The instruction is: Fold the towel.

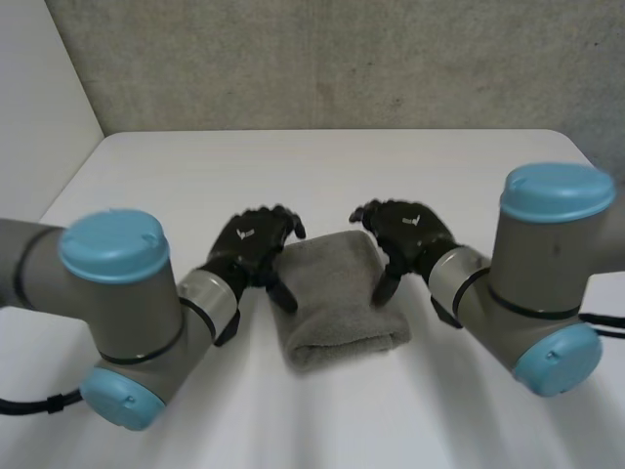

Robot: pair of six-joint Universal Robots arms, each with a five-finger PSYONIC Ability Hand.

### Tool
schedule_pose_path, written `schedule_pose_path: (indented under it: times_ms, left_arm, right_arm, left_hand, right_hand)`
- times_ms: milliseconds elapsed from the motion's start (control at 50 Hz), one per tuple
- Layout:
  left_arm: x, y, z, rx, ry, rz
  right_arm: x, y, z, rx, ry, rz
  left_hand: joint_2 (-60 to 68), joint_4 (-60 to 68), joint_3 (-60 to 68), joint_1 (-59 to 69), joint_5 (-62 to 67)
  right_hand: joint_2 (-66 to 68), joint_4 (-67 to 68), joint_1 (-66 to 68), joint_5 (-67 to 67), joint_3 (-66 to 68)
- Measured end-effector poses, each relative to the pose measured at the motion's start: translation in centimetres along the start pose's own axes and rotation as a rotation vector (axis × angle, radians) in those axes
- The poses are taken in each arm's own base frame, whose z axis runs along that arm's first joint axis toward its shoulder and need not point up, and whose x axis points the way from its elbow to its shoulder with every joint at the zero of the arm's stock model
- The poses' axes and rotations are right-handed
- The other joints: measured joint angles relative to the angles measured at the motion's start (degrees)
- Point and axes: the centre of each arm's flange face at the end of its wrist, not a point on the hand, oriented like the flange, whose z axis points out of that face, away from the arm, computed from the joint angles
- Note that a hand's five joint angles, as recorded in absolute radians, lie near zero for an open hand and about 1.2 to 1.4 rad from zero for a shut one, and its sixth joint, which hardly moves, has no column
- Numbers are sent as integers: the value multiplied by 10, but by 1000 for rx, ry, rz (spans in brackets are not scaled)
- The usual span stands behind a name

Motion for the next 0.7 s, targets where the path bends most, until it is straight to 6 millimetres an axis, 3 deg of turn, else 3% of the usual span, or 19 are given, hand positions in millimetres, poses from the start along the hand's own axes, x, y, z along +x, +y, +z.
schedule_pose_path:
  times_ms: [200, 240, 320, 480, 700]
  left_arm:
    - [-4, -70, -29, 87, -39, 8]
    - [-12, -90, -40, 103, -79, 5]
    - [-29, -120, -54, 154, -157, -2]
    - [-58, -155, -69, 246, -287, -13]
    - [-63, -158, -71, 237, -309, -20]
  right_arm:
    - [15, -77, -42, 183, 141, -21]
    - [22, -95, -57, 229, 220, -19]
    - [31, -111, -73, 274, 323, -10]
    - [47, -119, -83, 292, 434, 5]
    - [50, -116, -81, 273, 413, 4]
  left_hand:
    - [0, 0, 0, 0, 0]
    - [0, 0, 0, 0, 0]
    - [0, 0, 0, 0, 0]
    - [0, 0, 0, 0, 0]
    - [0, 0, 0, 0, 0]
  right_hand:
    - [0, 0, 0, 0, 0]
    - [0, 0, 0, 0, -1]
    - [0, 0, 0, 0, -3]
    - [0, 0, 0, 0, -3]
    - [0, 0, 0, 0, -3]
